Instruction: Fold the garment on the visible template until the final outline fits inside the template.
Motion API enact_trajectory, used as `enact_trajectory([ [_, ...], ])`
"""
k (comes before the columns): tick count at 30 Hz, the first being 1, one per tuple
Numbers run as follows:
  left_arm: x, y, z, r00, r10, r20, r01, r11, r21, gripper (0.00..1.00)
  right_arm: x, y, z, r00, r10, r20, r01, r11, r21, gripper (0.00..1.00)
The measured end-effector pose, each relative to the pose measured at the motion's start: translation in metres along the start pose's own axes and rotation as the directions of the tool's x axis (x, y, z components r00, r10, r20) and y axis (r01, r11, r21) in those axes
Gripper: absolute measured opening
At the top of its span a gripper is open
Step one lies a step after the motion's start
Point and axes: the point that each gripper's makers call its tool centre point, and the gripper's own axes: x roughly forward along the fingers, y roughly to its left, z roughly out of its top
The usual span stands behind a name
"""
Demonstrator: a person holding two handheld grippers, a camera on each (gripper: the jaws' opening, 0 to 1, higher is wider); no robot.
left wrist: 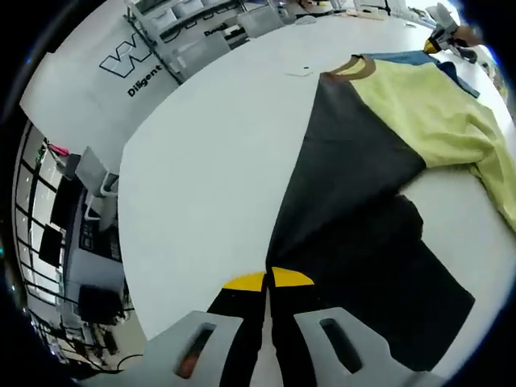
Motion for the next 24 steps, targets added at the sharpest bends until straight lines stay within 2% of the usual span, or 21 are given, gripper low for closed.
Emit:
enact_trajectory([
  [9,0.004,0.006,0.000,0.999,0.006,-0.035,-0.006,1.000,-0.011,0.00,0.003,0.001,-0.003,1.000,-0.014,-0.025,0.015,1.000,0.017,0.00],
  [16,0.005,0.008,-0.002,0.999,0.019,-0.037,-0.018,0.999,0.027,0.00,0.006,-0.001,0.000,0.998,-0.048,-0.030,0.048,0.999,0.008,0.00],
  [18,0.003,0.005,-0.002,0.999,0.017,-0.034,-0.016,0.999,0.031,0.00,0.007,-0.006,0.003,0.995,-0.094,-0.038,0.089,0.989,-0.115,0.00],
  [19,0.003,0.005,-0.002,0.999,0.017,-0.034,-0.016,0.999,0.031,0.00,0.007,-0.005,0.004,0.994,-0.099,-0.044,0.092,0.985,-0.144,0.00],
  [24,0.001,0.004,-0.002,0.999,0.024,-0.035,-0.022,0.998,0.057,0.00,0.011,-0.007,0.008,0.992,-0.117,-0.049,0.113,0.991,-0.072,0.00],
])
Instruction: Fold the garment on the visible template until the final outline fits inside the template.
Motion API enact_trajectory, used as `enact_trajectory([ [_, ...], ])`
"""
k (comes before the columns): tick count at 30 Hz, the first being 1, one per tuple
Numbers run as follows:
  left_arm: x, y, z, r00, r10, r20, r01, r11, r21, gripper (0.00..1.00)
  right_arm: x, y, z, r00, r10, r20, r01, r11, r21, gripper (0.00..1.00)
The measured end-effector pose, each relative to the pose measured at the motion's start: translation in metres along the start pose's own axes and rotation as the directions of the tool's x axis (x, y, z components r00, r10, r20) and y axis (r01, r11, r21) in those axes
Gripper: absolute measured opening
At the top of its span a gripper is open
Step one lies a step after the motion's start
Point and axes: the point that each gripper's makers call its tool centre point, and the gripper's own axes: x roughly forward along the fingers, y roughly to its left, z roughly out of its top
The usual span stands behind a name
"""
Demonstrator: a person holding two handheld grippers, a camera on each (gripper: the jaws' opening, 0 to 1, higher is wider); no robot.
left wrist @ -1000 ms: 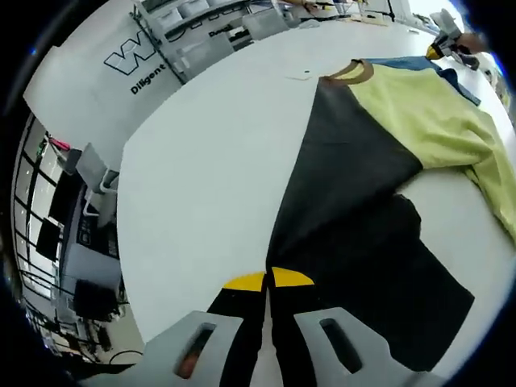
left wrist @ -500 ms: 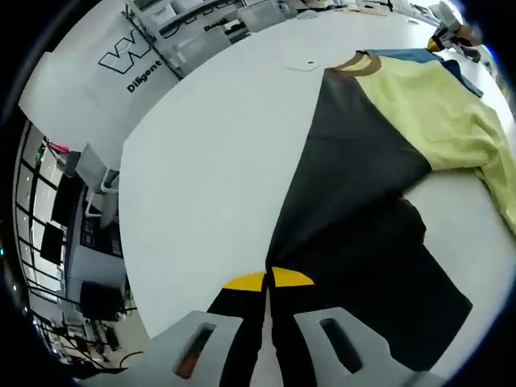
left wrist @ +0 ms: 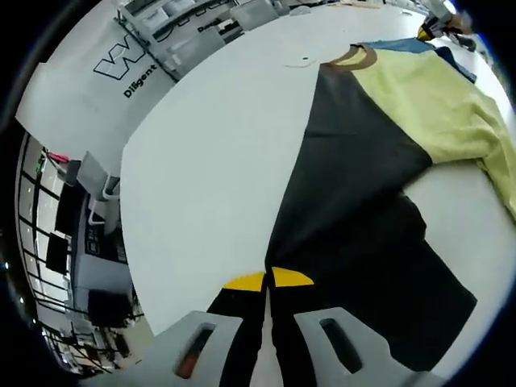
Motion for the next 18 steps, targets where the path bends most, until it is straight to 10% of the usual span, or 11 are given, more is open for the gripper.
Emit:
enact_trajectory([
  [18,-0.012,0.010,0.006,0.997,0.063,0.037,-0.060,0.995,-0.080,0.13,-0.017,-0.020,0.010,0.992,-0.078,0.098,0.061,0.984,0.166,0.10],
])
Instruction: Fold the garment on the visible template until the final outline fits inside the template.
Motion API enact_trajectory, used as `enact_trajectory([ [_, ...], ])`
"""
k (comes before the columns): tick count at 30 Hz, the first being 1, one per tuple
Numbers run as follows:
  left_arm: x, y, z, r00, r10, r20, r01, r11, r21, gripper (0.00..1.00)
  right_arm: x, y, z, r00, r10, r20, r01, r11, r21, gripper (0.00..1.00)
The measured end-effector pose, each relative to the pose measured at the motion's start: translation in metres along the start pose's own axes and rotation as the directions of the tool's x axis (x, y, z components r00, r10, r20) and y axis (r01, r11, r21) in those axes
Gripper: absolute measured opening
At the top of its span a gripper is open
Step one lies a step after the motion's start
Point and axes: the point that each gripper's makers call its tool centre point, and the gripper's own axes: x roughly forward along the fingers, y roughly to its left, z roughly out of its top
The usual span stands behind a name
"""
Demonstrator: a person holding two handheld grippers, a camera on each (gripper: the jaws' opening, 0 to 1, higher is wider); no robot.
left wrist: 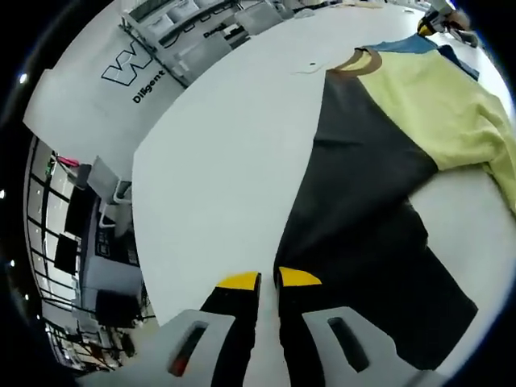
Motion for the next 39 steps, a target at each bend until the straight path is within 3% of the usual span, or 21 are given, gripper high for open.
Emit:
enact_trajectory([
  [3,-0.007,0.006,0.000,1.000,0.010,0.017,-0.010,1.000,0.008,0.11,-0.005,0.002,0.004,0.998,0.023,0.052,-0.027,0.997,0.066,0.10],
  [5,-0.008,0.009,-0.002,0.999,0.013,0.033,-0.013,1.000,-0.018,0.12,-0.009,-0.001,-0.001,0.999,0.013,0.034,-0.015,0.998,0.063,0.10],
  [7,-0.013,0.009,-0.002,0.999,0.013,0.053,-0.012,0.999,-0.032,0.12,-0.018,-0.002,0.004,0.997,0.006,0.083,-0.015,0.994,0.109,0.12],
  [8,-0.018,0.010,-0.006,0.999,0.037,0.024,-0.038,0.998,0.040,0.12,-0.020,-0.002,0.004,0.997,0.003,0.082,-0.013,0.993,0.114,0.14],
  [12,-0.022,0.007,-0.004,0.999,0.014,0.033,-0.014,1.000,-0.002,0.12,-0.033,0.012,0.007,0.992,0.035,0.120,-0.042,0.997,0.062,0.14],
  [13,-0.025,0.005,-0.005,0.999,0.019,0.026,-0.020,0.999,0.036,0.12,-0.035,0.016,0.008,0.991,0.045,0.130,-0.053,0.997,0.059,0.14],
  [15,-0.030,-0.002,-0.001,0.999,-0.001,0.054,-0.001,1.000,0.028,0.13,-0.039,0.026,0.009,0.985,0.093,0.148,-0.105,0.992,0.072,0.11],
  [17,-0.035,-0.013,0.006,0.993,-0.038,0.111,0.041,0.999,-0.032,0.13,-0.043,0.028,0.007,0.985,0.089,0.145,-0.102,0.991,0.082,0.12],
  [21,-0.046,-0.021,0.003,0.994,-0.036,0.107,0.036,0.999,0.003,0.14,-0.051,0.038,0.001,0.982,0.106,0.159,-0.121,0.989,0.090,0.14],
  [27,-0.059,-0.036,-0.005,0.990,-0.029,0.136,0.040,0.997,-0.072,0.13,-0.060,0.049,-0.016,0.981,0.121,0.150,-0.138,0.985,0.103,0.14],
  [30,-0.063,-0.041,-0.011,0.988,-0.022,0.151,0.042,0.991,-0.127,0.14,-0.063,0.060,-0.031,0.983,0.134,0.123,-0.142,0.988,0.060,0.14],
  [33,-0.069,-0.044,-0.028,0.995,0.008,0.098,0.011,0.982,-0.186,0.14,-0.068,0.067,-0.036,0.980,0.138,0.143,-0.155,0.980,0.121,0.15],
  [35,-0.072,-0.054,-0.026,0.986,-0.012,0.166,0.055,0.966,-0.251,0.14,-0.070,0.071,-0.047,0.983,0.137,0.122,-0.148,0.985,0.086,0.15],
  [39,-0.079,-0.061,-0.040,0.989,-0.001,0.147,0.040,0.964,-0.264,0.13,-0.074,0.075,-0.055,0.983,0.144,0.116,-0.158,0.980,0.122,0.15],
])
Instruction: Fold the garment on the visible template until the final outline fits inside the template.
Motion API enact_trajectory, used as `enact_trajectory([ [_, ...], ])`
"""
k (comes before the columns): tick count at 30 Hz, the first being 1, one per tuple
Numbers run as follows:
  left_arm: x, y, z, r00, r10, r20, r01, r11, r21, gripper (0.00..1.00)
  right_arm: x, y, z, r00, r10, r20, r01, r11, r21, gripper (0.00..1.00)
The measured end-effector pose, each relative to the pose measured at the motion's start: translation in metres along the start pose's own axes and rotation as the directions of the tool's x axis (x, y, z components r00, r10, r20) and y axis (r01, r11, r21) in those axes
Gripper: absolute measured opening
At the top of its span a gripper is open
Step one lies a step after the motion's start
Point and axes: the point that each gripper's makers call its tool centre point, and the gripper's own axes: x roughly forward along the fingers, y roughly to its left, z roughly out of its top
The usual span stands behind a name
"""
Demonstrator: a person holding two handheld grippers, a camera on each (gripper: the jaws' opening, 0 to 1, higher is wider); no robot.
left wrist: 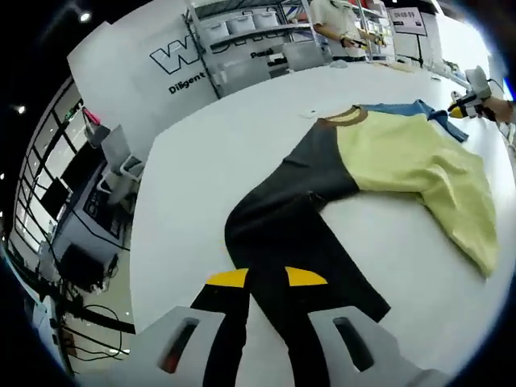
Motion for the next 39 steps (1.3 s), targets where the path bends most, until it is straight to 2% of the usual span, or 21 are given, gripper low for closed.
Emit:
enact_trajectory([
  [3,-0.006,-0.005,-0.006,1.000,-0.004,0.013,0.005,0.998,-0.064,0.12,-0.006,0.000,-0.004,1.000,-0.007,0.016,0.006,0.999,0.045,0.15],
  [6,-0.009,-0.010,-0.013,1.000,-0.003,0.003,0.003,0.999,-0.054,0.12,-0.010,0.002,-0.011,1.000,-0.003,0.016,0.001,0.997,0.071,0.15],
  [8,-0.012,-0.014,-0.015,1.000,-0.011,0.010,0.012,0.998,-0.066,0.11,-0.011,0.002,-0.015,1.000,-0.010,0.010,0.009,0.997,0.076,0.17],
  [11,-0.015,-0.019,-0.019,1.000,-0.013,0.018,0.014,0.996,-0.092,0.11,-0.012,0.002,-0.020,1.000,-0.011,0.021,0.008,0.995,0.103,0.15],
  [19,-0.021,-0.025,-0.029,0.999,0.005,0.032,-0.001,0.991,-0.132,0.11,-0.015,0.009,-0.032,1.000,-0.004,0.015,0.003,0.996,0.084,0.15],
  [21,-0.022,-0.026,-0.031,0.999,0.005,0.036,0.000,0.989,-0.150,0.11,-0.016,0.009,-0.034,1.000,-0.020,0.017,0.019,0.998,0.054,0.15],
  [24,-0.023,-0.027,-0.034,0.999,0.013,0.038,-0.006,0.985,-0.171,0.11,-0.017,0.013,-0.036,1.000,-0.009,0.013,0.008,0.996,0.092,0.15],
  [28,-0.025,-0.027,-0.040,0.999,0.029,0.032,-0.023,0.984,-0.178,0.13,-0.019,0.012,-0.039,0.999,-0.030,0.019,0.027,0.993,0.116,0.16],
  [31,-0.025,-0.031,-0.044,0.999,0.018,0.045,-0.008,0.977,-0.214,0.13,-0.019,0.016,-0.042,1.000,-0.023,0.016,0.021,0.994,0.111,0.14],
  [38,-0.024,-0.030,-0.052,0.999,0.043,0.031,-0.034,0.968,-0.250,0.16,-0.017,0.019,-0.047,1.000,-0.021,0.007,0.020,0.994,0.107,0.13],
  [39,-0.023,-0.030,-0.055,0.999,0.051,0.015,-0.046,0.967,-0.251,0.17,-0.017,0.020,-0.048,1.000,-0.021,0.002,0.021,0.994,0.107,0.14],
])
